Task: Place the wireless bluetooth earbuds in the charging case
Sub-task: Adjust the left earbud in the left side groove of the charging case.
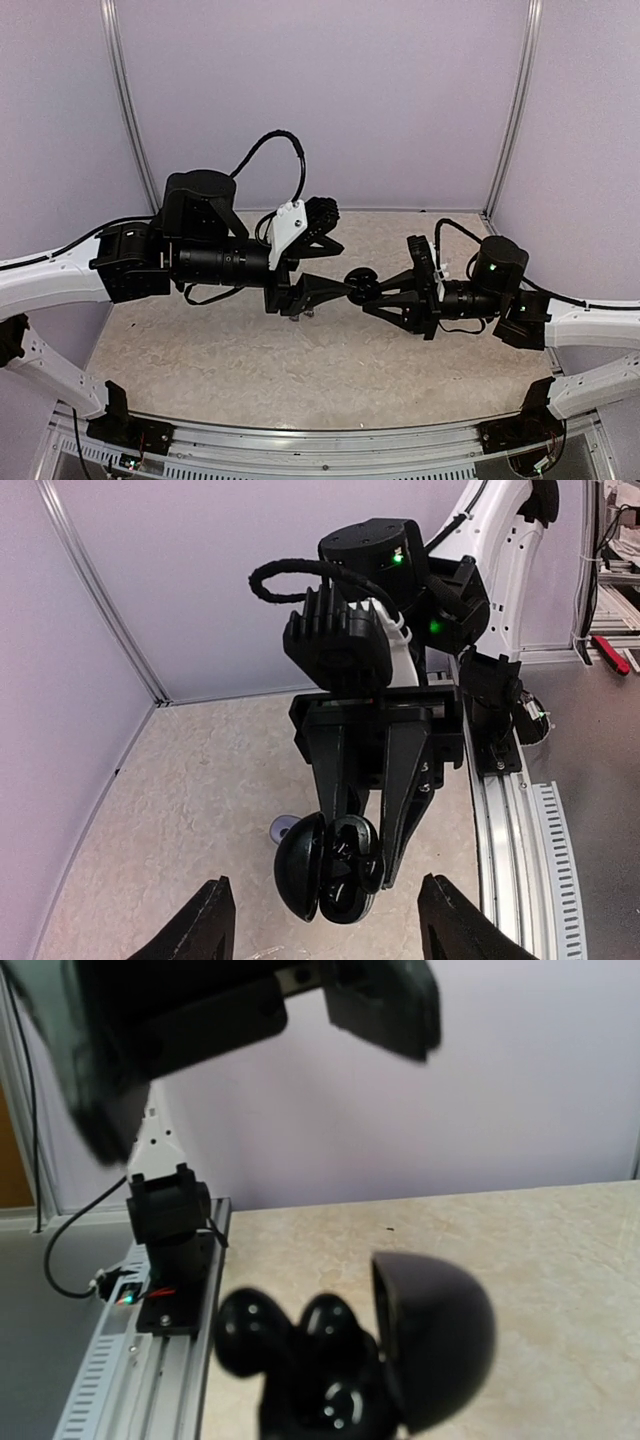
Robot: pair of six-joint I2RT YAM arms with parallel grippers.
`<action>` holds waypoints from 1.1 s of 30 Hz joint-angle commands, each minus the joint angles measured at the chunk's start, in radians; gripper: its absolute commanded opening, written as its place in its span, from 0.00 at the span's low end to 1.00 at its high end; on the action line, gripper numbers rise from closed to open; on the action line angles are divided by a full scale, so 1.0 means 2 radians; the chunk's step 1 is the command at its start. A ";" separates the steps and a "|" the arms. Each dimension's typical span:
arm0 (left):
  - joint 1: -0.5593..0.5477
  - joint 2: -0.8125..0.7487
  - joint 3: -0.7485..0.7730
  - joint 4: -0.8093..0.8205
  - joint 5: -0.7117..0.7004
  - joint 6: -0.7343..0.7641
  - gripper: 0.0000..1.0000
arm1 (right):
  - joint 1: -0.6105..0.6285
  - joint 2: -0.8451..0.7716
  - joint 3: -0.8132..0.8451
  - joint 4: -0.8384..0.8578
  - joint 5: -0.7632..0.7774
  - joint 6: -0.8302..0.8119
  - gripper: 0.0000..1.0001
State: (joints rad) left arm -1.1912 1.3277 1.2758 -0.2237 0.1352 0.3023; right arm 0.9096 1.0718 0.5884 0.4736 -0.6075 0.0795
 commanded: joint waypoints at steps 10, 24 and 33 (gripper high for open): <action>-0.013 0.038 0.012 0.000 -0.030 -0.009 0.66 | 0.006 0.006 0.017 0.002 -0.019 0.004 0.00; -0.014 0.047 -0.004 0.047 -0.065 -0.052 0.66 | 0.006 0.014 0.021 0.004 -0.020 -0.002 0.00; -0.010 0.060 -0.006 0.047 -0.066 -0.053 0.65 | 0.006 0.011 0.023 0.004 -0.021 -0.002 0.00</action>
State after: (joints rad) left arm -1.2137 1.4322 1.2758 -0.1566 0.0193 0.2062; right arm 0.9096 1.0962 0.6033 0.4671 -0.6315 0.0788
